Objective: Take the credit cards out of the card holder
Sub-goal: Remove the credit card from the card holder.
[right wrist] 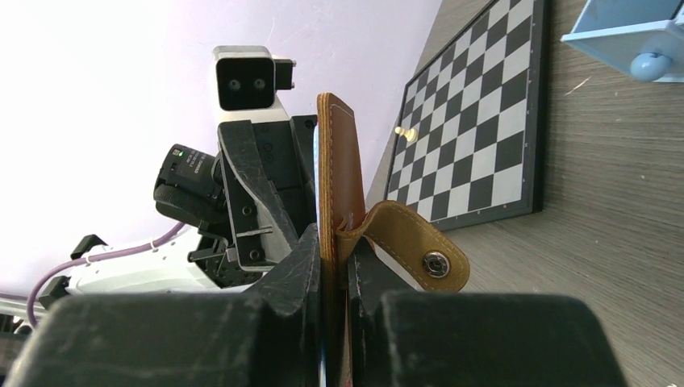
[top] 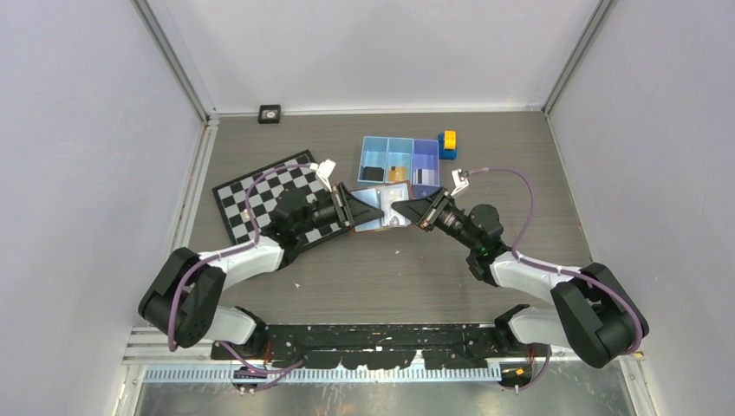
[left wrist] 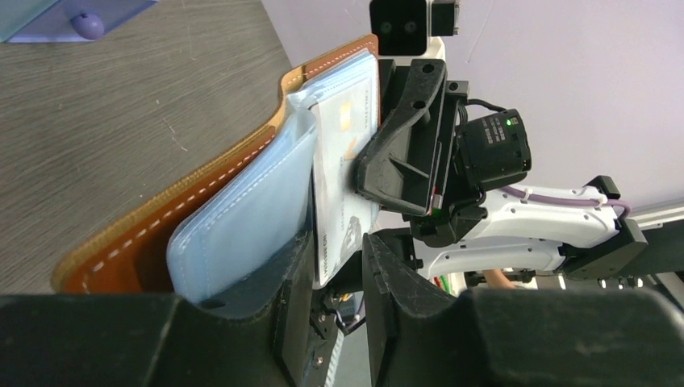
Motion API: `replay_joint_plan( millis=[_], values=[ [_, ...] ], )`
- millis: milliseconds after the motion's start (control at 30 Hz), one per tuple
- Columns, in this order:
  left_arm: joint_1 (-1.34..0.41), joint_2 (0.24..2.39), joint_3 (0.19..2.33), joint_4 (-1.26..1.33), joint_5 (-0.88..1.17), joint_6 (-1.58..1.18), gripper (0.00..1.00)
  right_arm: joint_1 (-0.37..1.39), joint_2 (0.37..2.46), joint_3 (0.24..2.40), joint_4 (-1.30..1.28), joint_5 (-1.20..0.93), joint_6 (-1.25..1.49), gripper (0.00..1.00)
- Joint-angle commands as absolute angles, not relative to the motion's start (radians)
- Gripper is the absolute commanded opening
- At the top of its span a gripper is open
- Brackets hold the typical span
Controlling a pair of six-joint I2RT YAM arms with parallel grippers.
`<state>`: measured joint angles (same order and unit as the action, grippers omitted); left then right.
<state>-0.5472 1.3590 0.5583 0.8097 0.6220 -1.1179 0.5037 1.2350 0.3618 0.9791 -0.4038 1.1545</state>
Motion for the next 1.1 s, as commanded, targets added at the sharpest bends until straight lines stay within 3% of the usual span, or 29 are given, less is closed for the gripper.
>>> replay_joint_plan(
  millis=[0, 367, 533, 667, 867, 967, 1067],
  values=[
    [-0.541, 1.431, 0.596, 0.896, 0.675, -1.180, 0.29, 0.522, 1.252, 0.415, 1.108, -0.472, 1.188, 0.00],
    [-0.541, 1.437, 0.572, 1.104, 0.721, -1.252, 0.15, 0.525, 1.277, 0.456, 0.957, -0.467, 1.117, 0.00],
    [-0.541, 1.443, 0.567, 1.157, 0.727, -1.267, 0.04, 0.527, 1.335, 0.474, 0.961, -0.491, 1.124, 0.10],
    [-0.538, 1.443, 0.563, 1.158, 0.721, -1.266, 0.00, 0.526, 1.363, 0.485, 0.946, -0.494, 1.128, 0.10],
    [-0.509, 1.443, 0.538, 1.142, 0.690, -1.273, 0.00, 0.527, 1.353, 0.483, 0.939, -0.491, 1.127, 0.10],
    [-0.505, 1.459, 0.538, 1.144, 0.689, -1.285, 0.11, 0.528, 1.355, 0.483, 0.943, -0.494, 1.134, 0.01],
    [-0.505, 1.495, 0.538, 1.176, 0.691, -1.309, 0.19, 0.531, 1.368, 0.479, 0.994, -0.506, 1.155, 0.01]
  ],
)
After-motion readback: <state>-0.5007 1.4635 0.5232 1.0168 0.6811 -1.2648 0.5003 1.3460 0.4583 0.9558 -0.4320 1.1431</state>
